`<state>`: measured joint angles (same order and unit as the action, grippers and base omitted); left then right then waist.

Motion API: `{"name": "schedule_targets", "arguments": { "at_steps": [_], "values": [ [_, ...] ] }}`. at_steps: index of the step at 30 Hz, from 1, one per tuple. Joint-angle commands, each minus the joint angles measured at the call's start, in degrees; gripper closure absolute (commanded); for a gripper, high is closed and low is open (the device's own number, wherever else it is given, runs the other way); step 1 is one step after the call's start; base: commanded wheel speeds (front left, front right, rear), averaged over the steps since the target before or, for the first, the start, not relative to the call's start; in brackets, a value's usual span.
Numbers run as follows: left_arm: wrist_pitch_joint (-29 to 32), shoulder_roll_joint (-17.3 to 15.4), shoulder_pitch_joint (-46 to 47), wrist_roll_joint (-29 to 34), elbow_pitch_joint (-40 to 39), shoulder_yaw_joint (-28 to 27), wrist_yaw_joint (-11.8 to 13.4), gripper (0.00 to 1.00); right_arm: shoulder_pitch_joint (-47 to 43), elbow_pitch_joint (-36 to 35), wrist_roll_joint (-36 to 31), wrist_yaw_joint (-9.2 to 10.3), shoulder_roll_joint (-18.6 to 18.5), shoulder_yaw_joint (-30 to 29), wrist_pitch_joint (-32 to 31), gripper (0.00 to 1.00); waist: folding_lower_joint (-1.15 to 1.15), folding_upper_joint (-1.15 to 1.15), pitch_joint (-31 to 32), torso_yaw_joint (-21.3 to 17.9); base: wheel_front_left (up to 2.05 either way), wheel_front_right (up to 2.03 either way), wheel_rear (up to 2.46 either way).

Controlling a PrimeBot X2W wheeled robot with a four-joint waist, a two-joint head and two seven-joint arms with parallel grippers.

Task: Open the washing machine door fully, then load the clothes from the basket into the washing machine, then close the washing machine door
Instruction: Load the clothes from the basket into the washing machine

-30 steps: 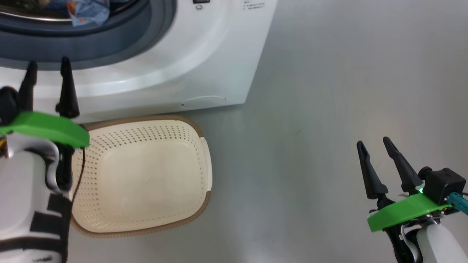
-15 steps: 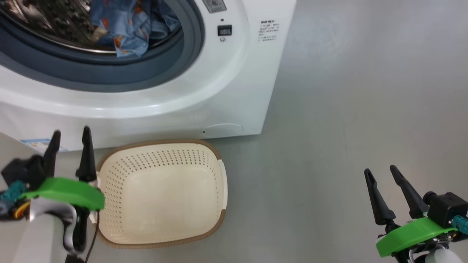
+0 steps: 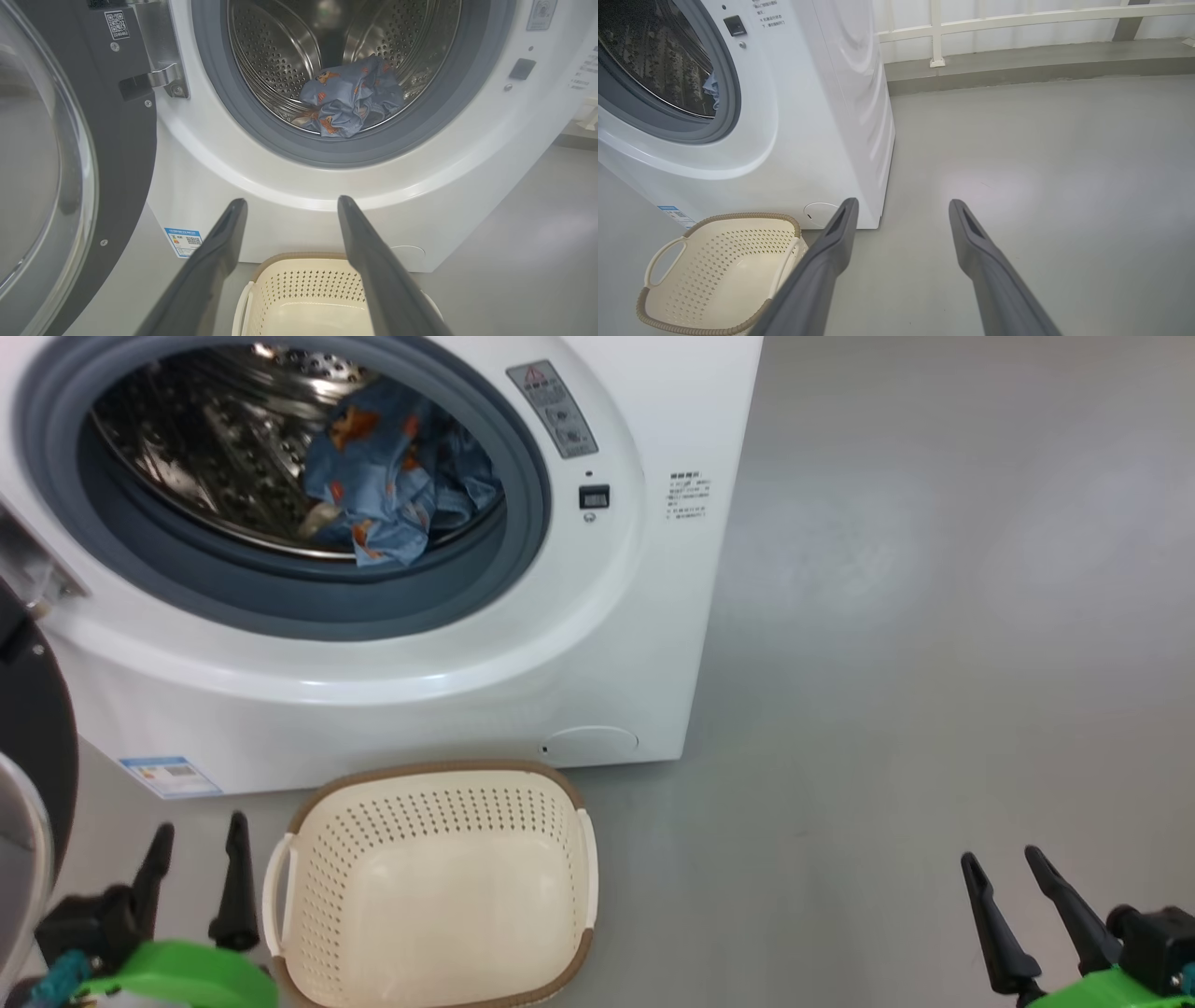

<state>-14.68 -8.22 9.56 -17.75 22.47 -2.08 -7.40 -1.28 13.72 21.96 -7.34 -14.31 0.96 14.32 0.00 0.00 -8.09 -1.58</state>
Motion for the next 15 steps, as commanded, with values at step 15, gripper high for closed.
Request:
{"name": "schedule_targets", "arguments": {
  "at_steps": [15],
  "values": [
    [-0.3,0.6,-11.1,3.1,-8.8,-5.6,-0.1,0.00,-6.3,-2.2,1.1,-0.14,-2.1,-1.4,0.7,0.00,0.00,0.00,5.8,1.2,0.00,0.00,0.00]
  ]
}}
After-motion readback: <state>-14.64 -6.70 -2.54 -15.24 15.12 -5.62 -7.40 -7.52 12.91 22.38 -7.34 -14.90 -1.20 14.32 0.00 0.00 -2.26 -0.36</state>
